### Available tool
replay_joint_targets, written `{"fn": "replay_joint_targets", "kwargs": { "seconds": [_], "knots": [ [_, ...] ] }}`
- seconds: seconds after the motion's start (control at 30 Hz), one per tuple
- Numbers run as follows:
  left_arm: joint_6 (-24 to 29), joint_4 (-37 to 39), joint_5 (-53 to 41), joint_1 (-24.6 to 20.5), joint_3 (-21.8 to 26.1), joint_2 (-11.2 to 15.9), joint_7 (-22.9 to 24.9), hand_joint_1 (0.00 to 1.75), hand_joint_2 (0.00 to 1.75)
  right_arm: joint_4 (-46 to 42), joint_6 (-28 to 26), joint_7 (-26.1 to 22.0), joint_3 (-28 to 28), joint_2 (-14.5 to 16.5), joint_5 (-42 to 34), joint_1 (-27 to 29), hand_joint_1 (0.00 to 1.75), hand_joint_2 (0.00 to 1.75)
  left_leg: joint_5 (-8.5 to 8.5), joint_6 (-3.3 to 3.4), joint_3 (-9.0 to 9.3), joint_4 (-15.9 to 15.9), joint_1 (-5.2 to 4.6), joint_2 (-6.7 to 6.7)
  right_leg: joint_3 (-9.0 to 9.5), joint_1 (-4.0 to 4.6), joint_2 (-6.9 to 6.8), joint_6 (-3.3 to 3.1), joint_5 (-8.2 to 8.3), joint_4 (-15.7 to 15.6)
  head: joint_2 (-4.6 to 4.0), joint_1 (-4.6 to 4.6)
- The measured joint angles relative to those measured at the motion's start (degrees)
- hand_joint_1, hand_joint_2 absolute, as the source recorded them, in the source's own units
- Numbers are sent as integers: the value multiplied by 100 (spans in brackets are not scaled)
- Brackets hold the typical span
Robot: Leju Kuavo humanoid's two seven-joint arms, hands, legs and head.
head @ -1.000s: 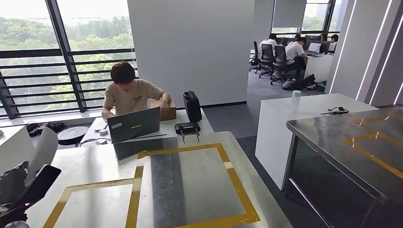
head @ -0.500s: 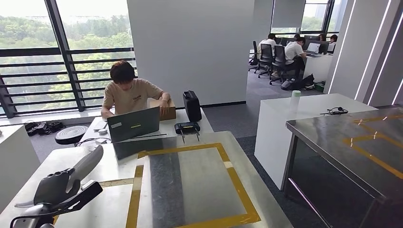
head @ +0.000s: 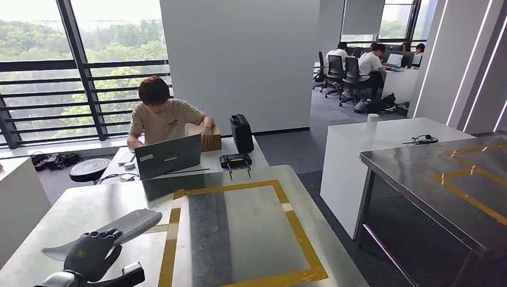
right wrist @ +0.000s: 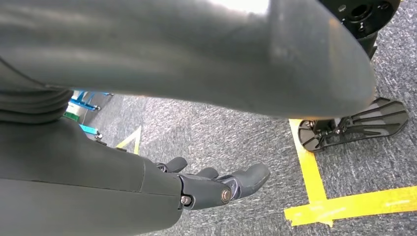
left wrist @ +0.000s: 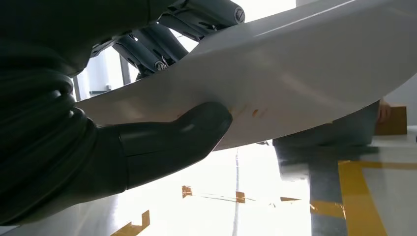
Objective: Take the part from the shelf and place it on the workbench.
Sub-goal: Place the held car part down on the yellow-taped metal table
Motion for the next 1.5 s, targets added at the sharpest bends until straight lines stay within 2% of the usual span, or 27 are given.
{"fn": "replay_joint_targets", "kwargs": {
  "seconds": [0.2,0.33,0.37,0.5,0.73,1.0,1.2,1.37,1.43,1.5],
  "knots": [
    [-325,58,-269,300,-448,-23,-172,175,175,1,1,-110,49,-24,38,-12,0,0,0,0,-1,0,0,-1,1,-1,-1,0,0,0,0,0],
    [-555,97,-425,385,-630,28,-90,0,175,1,0,-45,75,-44,41,-12,0,0,0,1,-6,0,0,-3,2,-1,-3,1,0,0,0,0],
    [-584,107,-462,393,-677,33,-40,0,175,1,0,-27,75,-47,39,-12,0,0,0,1,-6,0,0,-5,2,0,-6,1,0,0,0,0],
    [-781,136,-550,411,-815,31,132,0,0,1,0,-11,74,-51,5,-16,0,0,0,0,-7,0,0,-10,3,0,-9,1,-1,0,0,0],
    [-1144,156,-641,429,-971,15,346,0,0,1,0,-34,74,-55,-15,-11,0,0,0,0,-7,0,0,-10,3,-1,-8,2,0,0,0,0],
    [-1159,157,-595,437,-1013,26,541,0,0,1,0,-43,74,-56,5,-10,0,0,0,1,-9,3,-3,-11,3,-5,-9,7,3,-1,0,0],
    [-1069,157,-505,437,-1012,129,591,0,0,3,0,-53,76,-56,79,-6,0,0,2,14,-9,6,-25,-11,3,-29,-9,23,12,-3,0,0],
    [-1055,158,-505,437,-1012,178,615,0,0,5,0,-63,79,-55,94,-8,0,0,7,65,-16,19,-65,-12,3,-69,-9,67,33,-8,0,0],
    [-1032,157,-506,437,-1012,187,654,0,0,5,0,-81,80,-54,93,-9,0,0,37,108,-21,9,-81,-11,7,-85,-8,109,64,-27,0,-1],
    [-989,155,-491,438,-1012,194,679,0,0,5,0,-105,79,-58,90,-13,0,0,131,161,11,-72,-46,5,-14,-85,-14,161,48,-9,0,-1]
  ]
}}
